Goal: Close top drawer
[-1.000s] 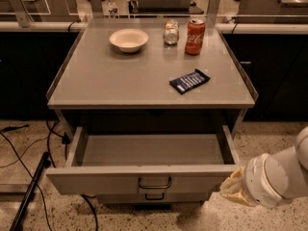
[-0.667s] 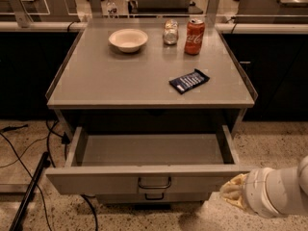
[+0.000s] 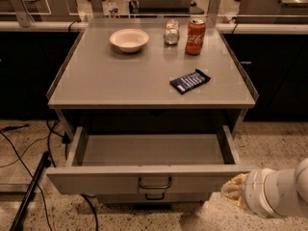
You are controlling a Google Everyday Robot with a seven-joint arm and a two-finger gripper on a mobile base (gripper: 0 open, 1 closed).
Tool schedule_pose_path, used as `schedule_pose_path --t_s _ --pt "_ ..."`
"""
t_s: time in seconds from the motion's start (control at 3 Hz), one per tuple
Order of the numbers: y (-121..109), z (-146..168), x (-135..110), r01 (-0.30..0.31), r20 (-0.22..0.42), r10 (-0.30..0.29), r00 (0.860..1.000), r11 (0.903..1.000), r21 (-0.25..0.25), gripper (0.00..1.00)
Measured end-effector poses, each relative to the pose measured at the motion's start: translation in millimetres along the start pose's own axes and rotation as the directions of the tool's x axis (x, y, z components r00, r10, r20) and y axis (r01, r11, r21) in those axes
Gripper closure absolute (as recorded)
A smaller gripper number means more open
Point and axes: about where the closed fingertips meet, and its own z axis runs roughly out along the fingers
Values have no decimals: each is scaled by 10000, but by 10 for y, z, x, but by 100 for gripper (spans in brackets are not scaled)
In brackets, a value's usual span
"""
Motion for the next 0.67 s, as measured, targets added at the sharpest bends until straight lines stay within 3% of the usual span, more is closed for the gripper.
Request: schedule_pose_path --t_s 0.33,0.67 --pt "-70 118 40 426 88 -433 9990 9965 718 100" --pt "-167 277 -40 983 627 -1089 9921 9833 1535 100"
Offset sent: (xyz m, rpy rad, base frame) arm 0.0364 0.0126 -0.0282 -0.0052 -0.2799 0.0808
